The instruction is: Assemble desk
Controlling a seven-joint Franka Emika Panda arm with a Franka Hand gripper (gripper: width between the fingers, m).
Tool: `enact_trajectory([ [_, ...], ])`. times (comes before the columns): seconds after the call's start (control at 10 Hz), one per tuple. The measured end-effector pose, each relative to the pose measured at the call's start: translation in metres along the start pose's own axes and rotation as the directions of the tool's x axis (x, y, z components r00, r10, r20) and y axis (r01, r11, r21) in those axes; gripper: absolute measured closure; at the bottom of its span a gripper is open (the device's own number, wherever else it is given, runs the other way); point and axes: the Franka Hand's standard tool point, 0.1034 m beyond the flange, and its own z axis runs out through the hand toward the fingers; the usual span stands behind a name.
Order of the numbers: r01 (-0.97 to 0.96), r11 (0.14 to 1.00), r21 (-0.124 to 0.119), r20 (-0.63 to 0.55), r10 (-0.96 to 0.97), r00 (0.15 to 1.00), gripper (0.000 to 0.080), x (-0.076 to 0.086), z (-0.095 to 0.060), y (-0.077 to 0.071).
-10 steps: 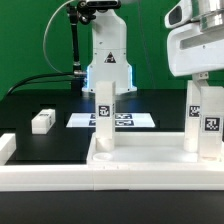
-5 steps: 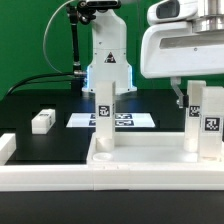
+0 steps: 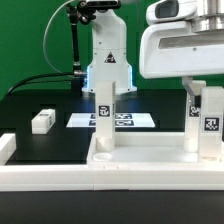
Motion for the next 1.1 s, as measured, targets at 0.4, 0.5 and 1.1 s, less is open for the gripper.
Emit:
enact_trajectory([
  [0.4,-0.407,0.913,-0.016,0.006,0.407,0.913,0.0512,-0.0020,0.0006,0.0024],
  [0.5,-0.539,0.842,-0.025,0.009,0.540,0.842,0.0512,-0.0027,0.0007,0.0026],
  [1.1,-0.963,0.268,-0.031,0.084,0.961,0.265,0.0504,-0.0060,0.0023,0.0002],
])
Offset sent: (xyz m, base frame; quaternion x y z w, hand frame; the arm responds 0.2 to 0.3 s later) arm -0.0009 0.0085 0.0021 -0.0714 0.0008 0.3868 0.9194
